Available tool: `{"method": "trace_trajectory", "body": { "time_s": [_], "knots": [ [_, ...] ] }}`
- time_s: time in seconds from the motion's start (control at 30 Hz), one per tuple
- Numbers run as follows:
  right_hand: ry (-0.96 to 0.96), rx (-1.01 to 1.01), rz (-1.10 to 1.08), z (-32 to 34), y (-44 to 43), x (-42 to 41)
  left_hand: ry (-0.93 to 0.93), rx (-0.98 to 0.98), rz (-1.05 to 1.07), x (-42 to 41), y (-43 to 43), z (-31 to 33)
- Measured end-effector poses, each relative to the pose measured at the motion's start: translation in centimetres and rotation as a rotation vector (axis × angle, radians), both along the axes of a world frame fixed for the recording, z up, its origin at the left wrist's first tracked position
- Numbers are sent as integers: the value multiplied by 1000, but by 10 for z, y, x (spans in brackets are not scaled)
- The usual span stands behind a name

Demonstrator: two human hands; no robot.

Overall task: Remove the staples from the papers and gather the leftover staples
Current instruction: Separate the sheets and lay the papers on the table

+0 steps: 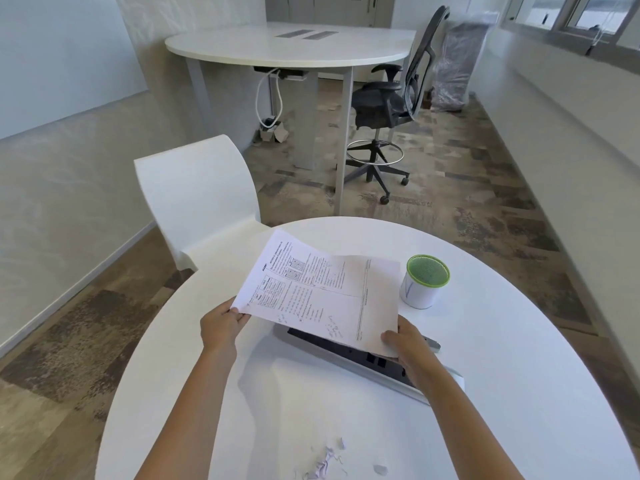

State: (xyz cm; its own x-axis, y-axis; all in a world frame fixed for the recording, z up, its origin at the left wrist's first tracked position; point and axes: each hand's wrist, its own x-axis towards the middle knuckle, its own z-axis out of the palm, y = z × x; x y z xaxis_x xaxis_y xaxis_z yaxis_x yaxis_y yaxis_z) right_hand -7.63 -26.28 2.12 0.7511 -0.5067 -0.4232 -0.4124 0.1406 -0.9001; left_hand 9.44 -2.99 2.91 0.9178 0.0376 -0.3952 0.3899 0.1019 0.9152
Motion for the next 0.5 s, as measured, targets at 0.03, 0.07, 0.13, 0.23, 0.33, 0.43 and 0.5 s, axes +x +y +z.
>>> {"method": "trace_trajectory", "body": {
  "time_s": [0.03, 0.07, 0.13, 0.23, 0.33, 0.43, 0.5],
  "knots": [
    [15, -14, 14, -2, -4, 7, 4, 5, -10, 6, -3, -3],
    [25, -26, 24, -4, -7, 15, 10, 8, -18, 13, -6, -6],
    [30, -62, -4, -8, -13, 29, 21, 16, -25, 26, -11, -12],
    [44, -141, -125, -20, -23, 55, 9, 33, -10, 49, -20, -24],
    [22, -140, -245, -30, -29, 72, -31, 51, 24, 68, -28, -33],
    [-26, -123, -335, -40, -34, 83, -59, 83, 29, 89, -35, -45],
    [-37, -126, -368, -47, -36, 90, -76, 122, 24, 102, -38, -54]
  ]
}}
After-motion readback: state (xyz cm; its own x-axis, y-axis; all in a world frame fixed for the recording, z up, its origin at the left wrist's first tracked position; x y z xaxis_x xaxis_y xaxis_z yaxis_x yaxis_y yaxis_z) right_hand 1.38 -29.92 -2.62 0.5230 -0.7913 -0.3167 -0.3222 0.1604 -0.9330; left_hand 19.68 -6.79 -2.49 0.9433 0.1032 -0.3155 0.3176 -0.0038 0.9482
